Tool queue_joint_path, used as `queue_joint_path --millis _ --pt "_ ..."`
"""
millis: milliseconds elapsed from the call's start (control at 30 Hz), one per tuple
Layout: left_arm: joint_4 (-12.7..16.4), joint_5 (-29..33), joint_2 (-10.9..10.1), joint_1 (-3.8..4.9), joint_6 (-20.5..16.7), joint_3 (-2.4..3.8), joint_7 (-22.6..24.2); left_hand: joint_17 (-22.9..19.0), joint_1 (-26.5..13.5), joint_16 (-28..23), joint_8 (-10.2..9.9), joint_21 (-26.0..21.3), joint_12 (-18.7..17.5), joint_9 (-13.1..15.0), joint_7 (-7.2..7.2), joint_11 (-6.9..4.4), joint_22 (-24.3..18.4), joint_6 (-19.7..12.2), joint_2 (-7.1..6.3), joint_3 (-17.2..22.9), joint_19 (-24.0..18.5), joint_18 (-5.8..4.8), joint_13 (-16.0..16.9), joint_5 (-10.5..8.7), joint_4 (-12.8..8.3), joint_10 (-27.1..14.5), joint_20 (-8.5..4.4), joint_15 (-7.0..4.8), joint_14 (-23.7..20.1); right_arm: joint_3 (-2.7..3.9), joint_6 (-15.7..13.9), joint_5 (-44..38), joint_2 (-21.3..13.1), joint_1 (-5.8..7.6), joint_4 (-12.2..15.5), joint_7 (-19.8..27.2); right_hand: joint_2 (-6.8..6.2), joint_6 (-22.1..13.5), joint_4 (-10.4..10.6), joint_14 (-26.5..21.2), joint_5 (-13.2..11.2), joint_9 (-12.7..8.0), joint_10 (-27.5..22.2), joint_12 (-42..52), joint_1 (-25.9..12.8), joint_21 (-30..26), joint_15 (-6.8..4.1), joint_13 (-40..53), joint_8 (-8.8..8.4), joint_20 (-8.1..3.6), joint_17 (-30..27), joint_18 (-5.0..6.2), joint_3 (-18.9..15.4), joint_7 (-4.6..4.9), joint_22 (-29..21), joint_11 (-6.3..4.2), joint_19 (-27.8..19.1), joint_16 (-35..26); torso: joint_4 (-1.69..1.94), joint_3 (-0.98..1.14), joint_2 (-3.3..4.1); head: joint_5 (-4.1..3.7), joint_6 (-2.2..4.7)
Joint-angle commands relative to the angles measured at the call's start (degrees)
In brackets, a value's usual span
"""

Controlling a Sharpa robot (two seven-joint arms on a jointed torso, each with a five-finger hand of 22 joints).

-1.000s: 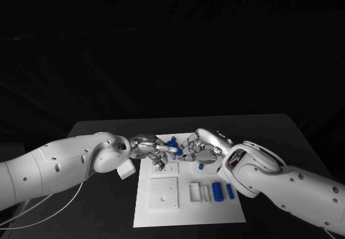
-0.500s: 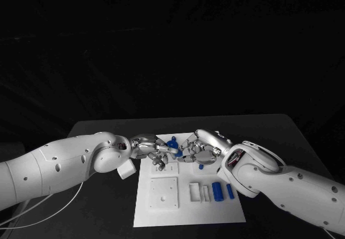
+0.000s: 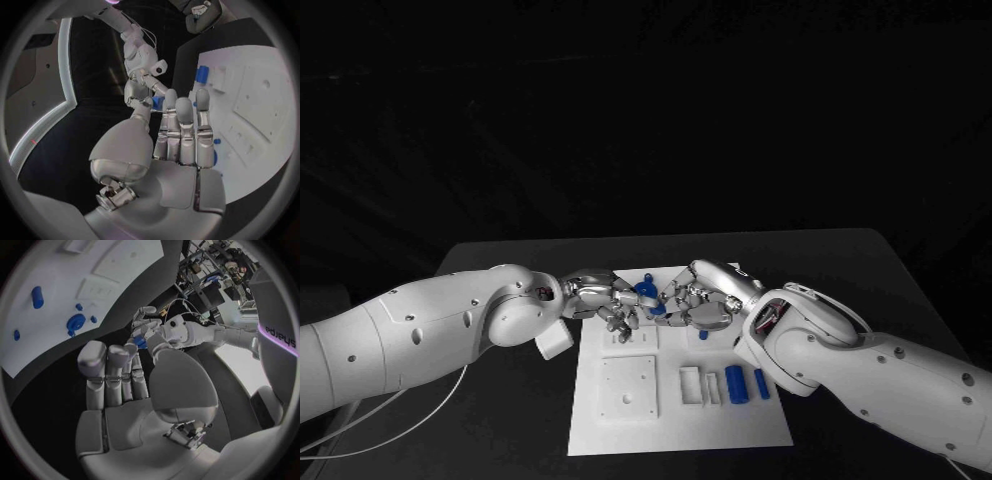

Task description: Assemble the parts on the task board

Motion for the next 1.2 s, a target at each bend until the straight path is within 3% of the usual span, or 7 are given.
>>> queue_joint_path --millis 33,133,433,567,700,1000,1200 --pt "0.19 0.19 0.23 0.04 0.98 -0.02 -0.59 -0.05 -0.7 0.38 -0.61 -0.07 -0.48 -1.28 0.39 0.15 1.08 -0.13 -0.09 0.15 0.09 -0.86 -0.23 0.21 0.05 -0.21 0.05 -0.03 -0.37 0.02 0.44 -0.06 0.16 -0.02 0.15 0.4 0.42 1.27 0.35 0.21 0.24 0.05 0.14 -0.39 0.28 -0.02 -0.19 0.05 0.17 -0.32 0.05 -0.77 0.01 -0.9 6.34 -0.19 0.97 -0.29 -0.01 0.01 0.02 0.02 -0.02" --pt "0.19 0.17 0.27 0.04 1.06 -0.03 -0.8 -0.05 -0.76 0.39 -0.91 -0.06 -0.78 -2.66 0.46 0.18 1.07 0.11 -0.06 0.27 0.09 -0.86 -0.43 0.35 0.13 -0.13 0.06 0.0 -0.39 0.02 0.46 -0.06 0.19 -0.02 0.15 0.4 0.42 1.27 0.35 0.21 0.24 0.05 0.14 -0.39 0.28 -0.02 -0.19 0.05 0.17 -0.32 0.05 -0.77 0.01 -0.9 6.34 -0.19 0.97 -0.29 0.0 0.01 0.0 0.02 -0.02" --pt "0.19 0.07 0.31 0.04 1.14 -0.05 -1.24 -0.03 -0.13 0.45 -0.74 0.01 -1.02 -3.25 0.34 0.12 1.1 0.21 0.9 1.39 0.14 -0.86 -0.6 1.75 -0.54 -0.02 0.01 -0.05 -0.34 0.02 0.45 -0.06 0.19 -0.02 0.15 0.41 0.42 1.27 0.35 0.21 0.24 0.05 0.14 -0.39 0.28 -0.02 -0.19 0.05 0.17 -0.32 0.05 -0.77 0.01 -0.9 6.34 -0.19 0.97 -0.29 -0.03 0.01 0.0 0.05 -0.07" --pt "0.19 0.06 0.3 0.04 1.08 -0.06 -1.27 -0.01 0.2 0.48 -0.53 0.08 -1.24 -3.36 0.29 0.1 1.12 0.14 1.38 2.58 0.12 -0.85 -0.77 4.43 -1.48 0.08 -0.03 -0.09 -0.31 0.02 0.45 -0.06 0.17 -0.02 0.14 0.39 0.41 1.28 0.42 0.24 0.32 -0.01 0.19 -0.43 0.25 -0.04 -0.2 0.12 0.16 -0.33 0.11 -0.77 -0.07 -0.92 6.34 -0.2 1.0 -0.35 -0.01 0.0 0.02 0.09 -0.12" --pt "0.19 0.06 0.26 0.04 0.98 -0.06 -1.17 0.04 1.45 0.54 0.2 0.31 -1.55 -2.84 0.25 0.05 1.2 0.08 2.69 5.18 0.12 -0.83 -1.07 6.42 -3.38 0.37 -0.15 -0.17 -0.24 0.02 0.49 -0.06 0.15 -0.02 0.08 0.37 0.41 1.28 0.42 0.24 0.32 -0.01 0.19 -0.43 0.25 -0.04 -0.2 0.12 0.16 -0.33 0.11 -0.77 -0.07 -0.92 6.34 -0.2 1.0 -0.35 -0.02 -0.02 0.01 0.04 -0.1" --pt "0.19 0.07 0.26 0.04 0.75 -0.07 -0.99 0.28 2.28 0.71 2.51 1.46 -2.11 -0.14 0.39 0.0 1.32 -0.59 3.97 9.46 -0.19 -0.6 -1.65 6.65 -6.44 1.24 -0.32 -0.28 -0.03 0.02 0.59 -0.07 0.23 -0.02 0.05 0.41 0.41 1.28 0.42 0.24 0.32 -0.01 0.19 -0.43 0.25 -0.04 -0.2 0.12 0.16 -0.33 0.11 -0.77 -0.07 -0.92 6.34 -0.2 1.0 -0.35 -0.01 -0.02 0.0 0.02 -0.09" --pt "0.21 0.1 0.49 0.04 0.3 -0.07 -0.94 0.43 1.58 0.73 3.08 2.83 -2.32 0.8 0.41 -0.06 1.29 -0.88 4.03 11.04 -0.71 -0.42 -1.83 7.34 -7.41 1.63 -0.35 -0.33 0.14 0.02 0.71 -0.06 0.54 -0.02 0.05 0.46 0.4 1.27 0.49 0.26 0.35 -0.03 0.19 -0.48 0.21 -0.05 -0.2 0.13 0.17 -0.33 0.16 -0.78 -0.1 -0.93 6.34 -0.2 1.0 -0.38 -0.02 -0.01 -0.01 0.0 -0.07"
